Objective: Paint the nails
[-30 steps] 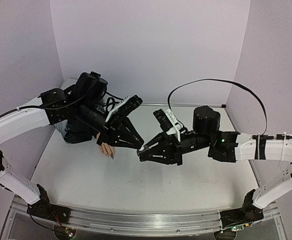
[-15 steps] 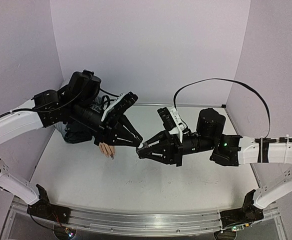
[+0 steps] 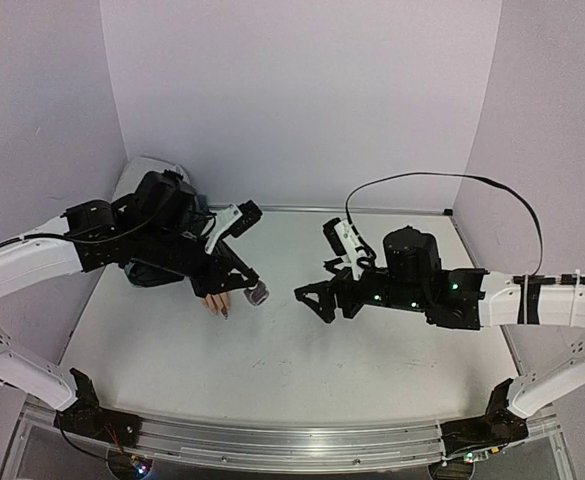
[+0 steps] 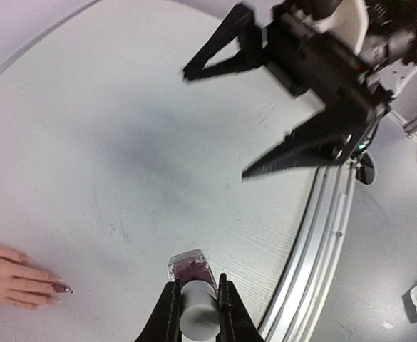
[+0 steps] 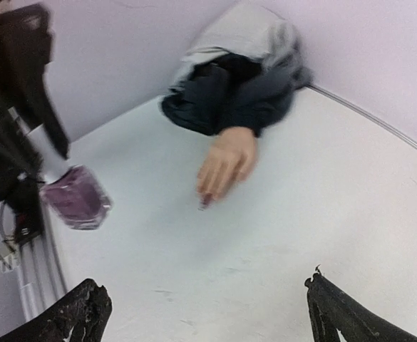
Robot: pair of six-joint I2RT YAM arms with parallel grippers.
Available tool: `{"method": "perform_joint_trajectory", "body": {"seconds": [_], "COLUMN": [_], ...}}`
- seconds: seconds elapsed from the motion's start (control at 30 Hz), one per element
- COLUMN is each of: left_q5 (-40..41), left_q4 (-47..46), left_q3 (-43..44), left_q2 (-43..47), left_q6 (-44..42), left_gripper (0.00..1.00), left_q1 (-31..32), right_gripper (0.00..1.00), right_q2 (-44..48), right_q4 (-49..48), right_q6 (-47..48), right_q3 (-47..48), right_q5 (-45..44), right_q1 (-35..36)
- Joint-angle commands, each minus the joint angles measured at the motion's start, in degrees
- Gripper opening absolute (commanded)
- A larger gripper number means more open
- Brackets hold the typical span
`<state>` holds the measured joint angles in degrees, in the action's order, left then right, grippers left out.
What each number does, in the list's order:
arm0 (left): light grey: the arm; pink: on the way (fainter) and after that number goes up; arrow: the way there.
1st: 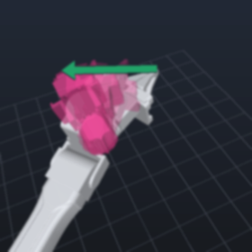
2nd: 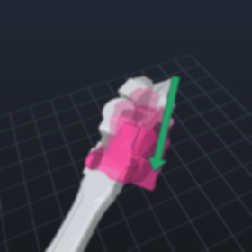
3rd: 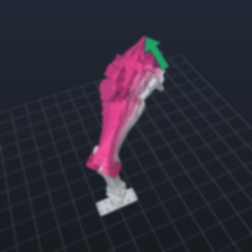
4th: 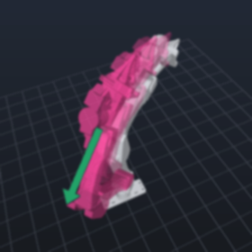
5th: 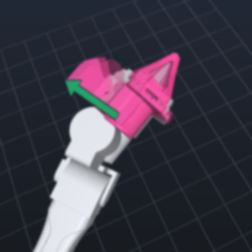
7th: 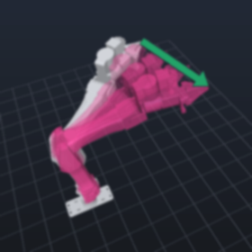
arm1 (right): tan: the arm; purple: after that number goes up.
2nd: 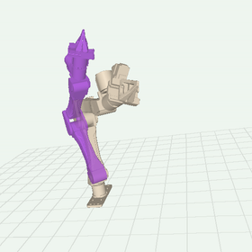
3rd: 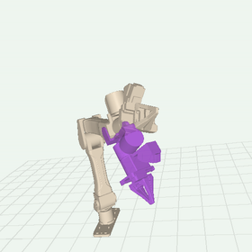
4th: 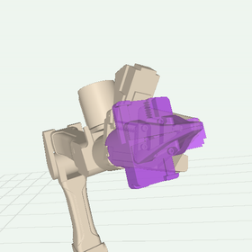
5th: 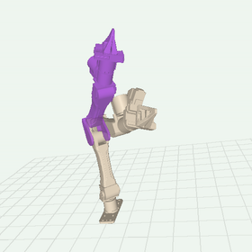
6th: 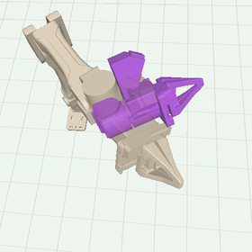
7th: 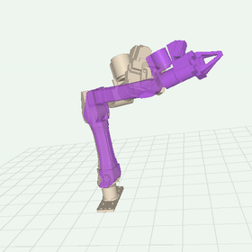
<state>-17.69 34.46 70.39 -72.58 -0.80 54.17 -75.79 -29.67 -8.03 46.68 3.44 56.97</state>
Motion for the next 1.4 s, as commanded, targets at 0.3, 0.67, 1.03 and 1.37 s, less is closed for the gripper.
{"method": "perform_joint_trajectory", "body": {"seconds": [0.3, 0.67, 1.03, 1.37], "left_q5": [18.5, 19.49, 20.6, 20.51], "left_q4": [-7.35, -11.52, -13.8, -12.91], "left_q3": [-4.39, -5.87, -9.03, -9.47], "left_q2": [-18.06, -27.35, -26.55, -10.23], "left_q6": [10.31, 13.81, 15.01, 12.74], "left_gripper": [0.0, 0.0, 0.38, 0.72], "left_q1": [10.41, 15.88, 15.92, 7.17], "right_gripper": [0.98, 0.98, 0.98, 0.98], "right_q2": [11.3, 12.39, 13.75, 15.71], "right_q4": [5.48, 6.04, 6.74, 10.83], "right_q6": [-11.47, -11.95, -12.31, -10.73], "right_q3": [-6.91, -7.99, -9.39, -9.25], "right_q5": [-20.64, -21.57, -22.86, -17.13], "right_q1": [-11.69, -12.0, -13.84, -25.47]}}
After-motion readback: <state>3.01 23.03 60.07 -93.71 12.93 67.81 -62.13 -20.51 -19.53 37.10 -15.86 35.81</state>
